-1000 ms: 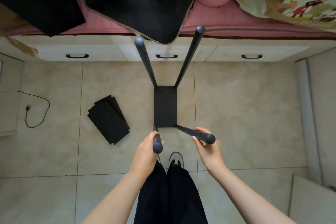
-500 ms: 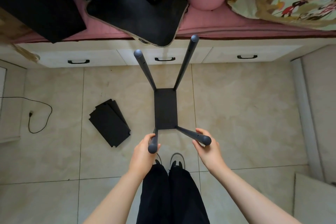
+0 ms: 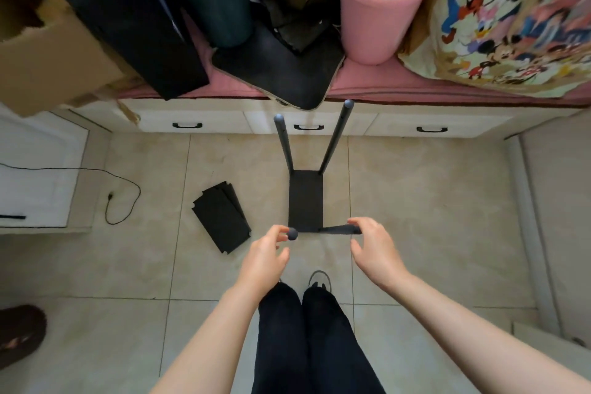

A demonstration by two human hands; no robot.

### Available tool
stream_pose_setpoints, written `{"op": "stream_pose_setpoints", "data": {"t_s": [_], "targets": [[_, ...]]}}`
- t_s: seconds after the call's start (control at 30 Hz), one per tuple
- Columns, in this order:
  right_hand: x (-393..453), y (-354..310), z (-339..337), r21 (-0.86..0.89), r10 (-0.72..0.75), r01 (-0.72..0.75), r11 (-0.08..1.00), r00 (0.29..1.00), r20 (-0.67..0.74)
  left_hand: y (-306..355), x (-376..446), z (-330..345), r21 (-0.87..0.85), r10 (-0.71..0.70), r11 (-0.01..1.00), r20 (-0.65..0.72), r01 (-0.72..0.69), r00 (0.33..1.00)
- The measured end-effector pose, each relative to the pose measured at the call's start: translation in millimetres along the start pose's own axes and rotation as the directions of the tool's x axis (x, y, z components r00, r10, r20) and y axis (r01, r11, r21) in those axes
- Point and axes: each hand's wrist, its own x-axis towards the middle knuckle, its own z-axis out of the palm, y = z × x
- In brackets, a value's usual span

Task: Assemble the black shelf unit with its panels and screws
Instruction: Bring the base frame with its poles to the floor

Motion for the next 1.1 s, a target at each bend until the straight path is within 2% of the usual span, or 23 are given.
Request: {"op": "stream_pose_setpoints", "data": {"t_s": [0.13, 0.27, 0.43, 0.5, 0.57, 0.83, 0.93, 1.1], "targets": [[-30.2, -35.6, -12.7, -0.052, -0.096, 0.099, 0.994, 0.993, 0.068, 4.3, -43.2, -22.0, -0.092, -0.033, 0.996, -0.109, 0.023, 0.994], [-62.0, -75.5, -6.1, -0.047, -0.173, 0.180, 0.982, 0.975, 0.137, -10.7, -92.6, -45.0, -0.222, -0.132, 0.972, -0.225, 0.081, 0.965], [-91.1, -131.6, 20.6, -0.058, -0.262, 0.276, 0.960, 0.948, 0.180, -45.5, -149.1, -74.0, -0.350, -0.246, 0.930, -0.375, 0.110, 0.894], [-108.2, -162.3, 40.6, -0.083, -0.315, 0.341, 0.936, 0.920, 0.232, -71.9, -181.6, -86.5, -0.427, -0.322, 0.896, -0.432, 0.124, 0.842], [-117.0, -176.4, 51.4, -0.070, -0.347, 0.374, 0.925, 0.905, 0.246, -85.1, -198.3, -91.4, -0.459, -0.353, 0.879, -0.443, 0.130, 0.824], [-185.7, -292.5, 150.8, -0.119, -0.515, 0.611, 0.782, 0.742, 0.429, -210.1, -301.2, -150.5, -0.599, -0.485, 0.786, -0.447, 0.151, 0.751], [-211.9, -333.0, 193.8, -0.115, -0.551, 0.676, 0.728, 0.676, 0.490, -257.1, -337.8, -170.1, -0.658, -0.550, 0.740, -0.474, 0.138, 0.687], [-253.8, -389.4, 259.2, -0.106, -0.572, 0.745, 0.659, 0.587, 0.573, -320.5, -392.7, -186.6, -0.738, -0.662, 0.667, -0.523, 0.102, 0.537]]}}
